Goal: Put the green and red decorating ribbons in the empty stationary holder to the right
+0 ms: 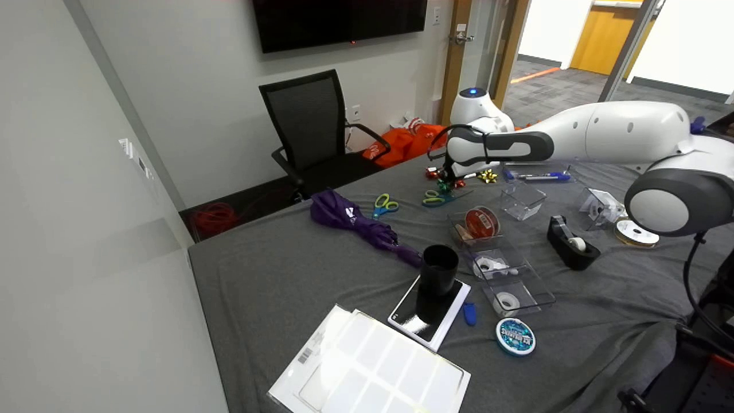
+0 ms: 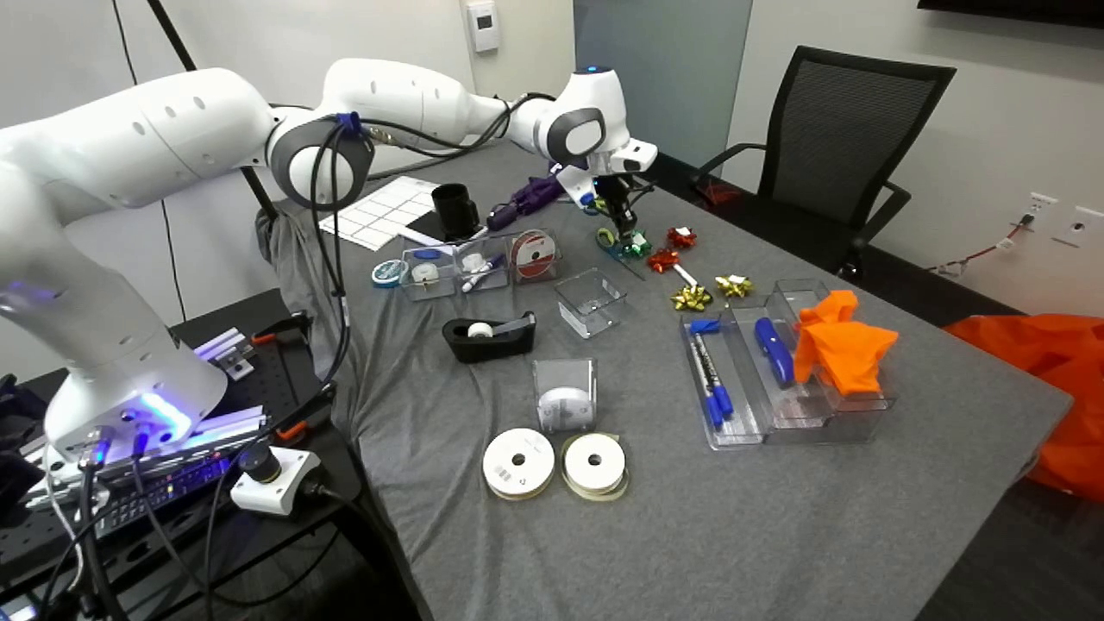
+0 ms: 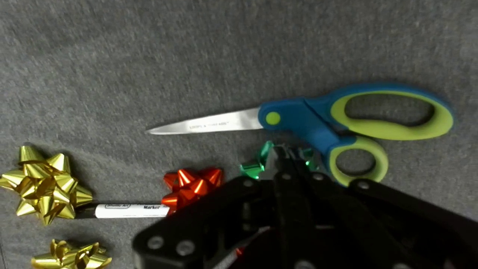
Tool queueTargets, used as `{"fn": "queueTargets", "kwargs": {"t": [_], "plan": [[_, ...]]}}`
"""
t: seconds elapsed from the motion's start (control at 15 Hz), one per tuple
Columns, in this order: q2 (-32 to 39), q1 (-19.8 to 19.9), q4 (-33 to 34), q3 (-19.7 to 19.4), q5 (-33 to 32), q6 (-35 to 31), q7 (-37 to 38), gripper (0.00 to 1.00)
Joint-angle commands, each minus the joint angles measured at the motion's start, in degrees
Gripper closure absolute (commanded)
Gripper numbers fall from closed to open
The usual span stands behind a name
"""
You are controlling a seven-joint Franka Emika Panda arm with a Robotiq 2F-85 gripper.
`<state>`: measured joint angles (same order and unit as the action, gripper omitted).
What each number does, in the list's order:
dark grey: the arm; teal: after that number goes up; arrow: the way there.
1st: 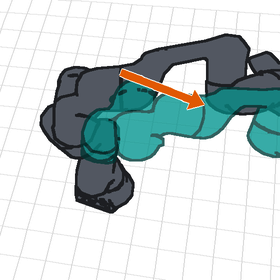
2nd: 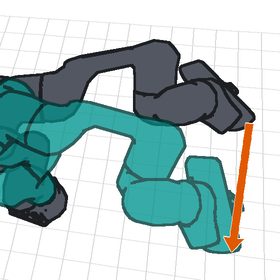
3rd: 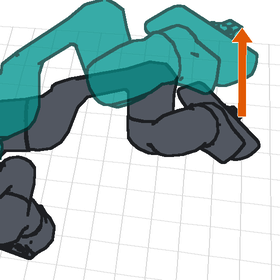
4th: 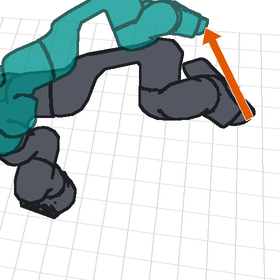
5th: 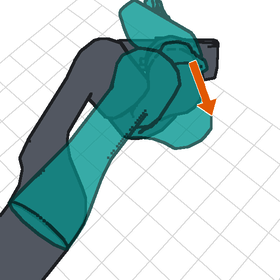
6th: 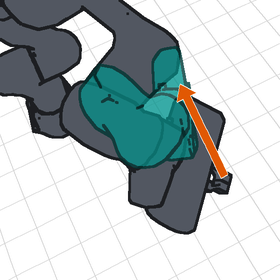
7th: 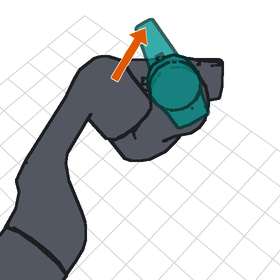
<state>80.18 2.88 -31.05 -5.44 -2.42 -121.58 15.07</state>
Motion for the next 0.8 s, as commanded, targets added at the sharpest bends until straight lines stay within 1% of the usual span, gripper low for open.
{"fn": "queueTargets", "kwargs": {"t": [0.0,0.13,0.27,0.53,0.73], "plan": [[-1.9,0.4,0.4,0.3,-0.1,3.0,-2.7,1.0],[-2.8,0.8,0.5,0.7,0.2,4.0,-4.8,1.0],[-4.6,1.3,0.0,1.0,0.2,6.7,-8.3,1.0],[-9.2,3.0,-1.1,1.9,0.4,15.1,-20.2,1.0],[-13.2,3.9,-1.8,1.7,0.0,23.6,-28.5,1.0]]}}
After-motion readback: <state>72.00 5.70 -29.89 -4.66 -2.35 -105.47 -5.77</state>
